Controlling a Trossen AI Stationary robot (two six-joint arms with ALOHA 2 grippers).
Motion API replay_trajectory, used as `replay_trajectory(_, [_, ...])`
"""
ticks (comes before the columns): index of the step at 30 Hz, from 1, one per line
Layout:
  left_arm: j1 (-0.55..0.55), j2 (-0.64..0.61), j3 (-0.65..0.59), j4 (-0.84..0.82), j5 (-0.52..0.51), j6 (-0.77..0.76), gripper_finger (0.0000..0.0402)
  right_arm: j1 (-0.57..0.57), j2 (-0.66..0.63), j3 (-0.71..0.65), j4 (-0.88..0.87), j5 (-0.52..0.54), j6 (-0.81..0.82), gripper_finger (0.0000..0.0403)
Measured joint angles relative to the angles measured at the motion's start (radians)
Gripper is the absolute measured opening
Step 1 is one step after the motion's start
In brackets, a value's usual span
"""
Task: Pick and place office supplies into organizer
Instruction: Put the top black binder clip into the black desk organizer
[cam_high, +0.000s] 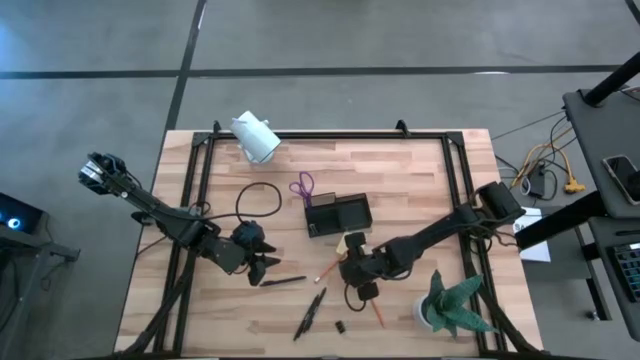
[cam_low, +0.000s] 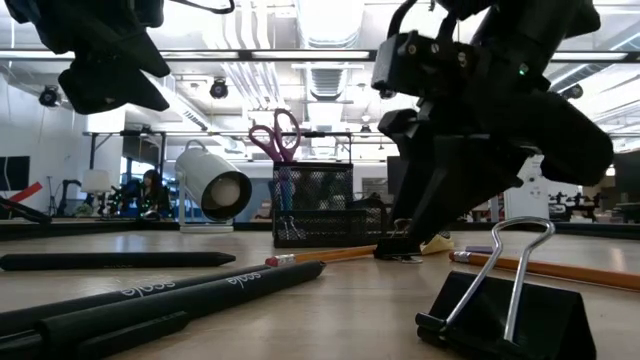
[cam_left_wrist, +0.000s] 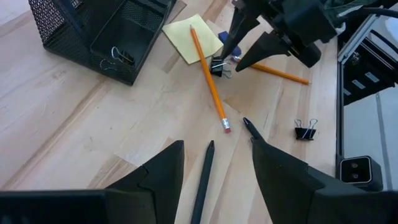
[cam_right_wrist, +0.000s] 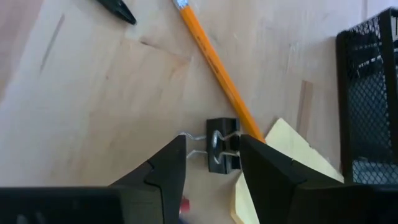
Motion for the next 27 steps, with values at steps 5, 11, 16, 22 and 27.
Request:
replay_trajectory(5, [0.000,0.000,0.000,0.000,0.000,0.000,0.0173,-0.005,0.000,-0.004,0.002,0.000,-0.001,0.0127])
replay_trajectory(11, [0.000,0.000,0.000,0.000,0.000,0.000,0.0173,-0.008,0.000,-0.004,0.004,0.000,-0.001,0.0104])
replay_trajectory(16, [0.000,0.000,0.000,0.000,0.000,0.000,0.0173,-0.015,0.000,-0.004,0.006,0.000,-0.001,0.0077])
replay_trajectory(22, [0.000,0.000,0.000,0.000,0.000,-0.002,0.0173,-0.020,0.000,-0.012,0.038,0.000,-0.023,0.0052])
replay_trajectory(27, [0.000,0.000,0.000,0.000,0.000,-0.003,0.0173,-0.020,0.000,-0.032,0.055,0.001,-0.023,0.0043])
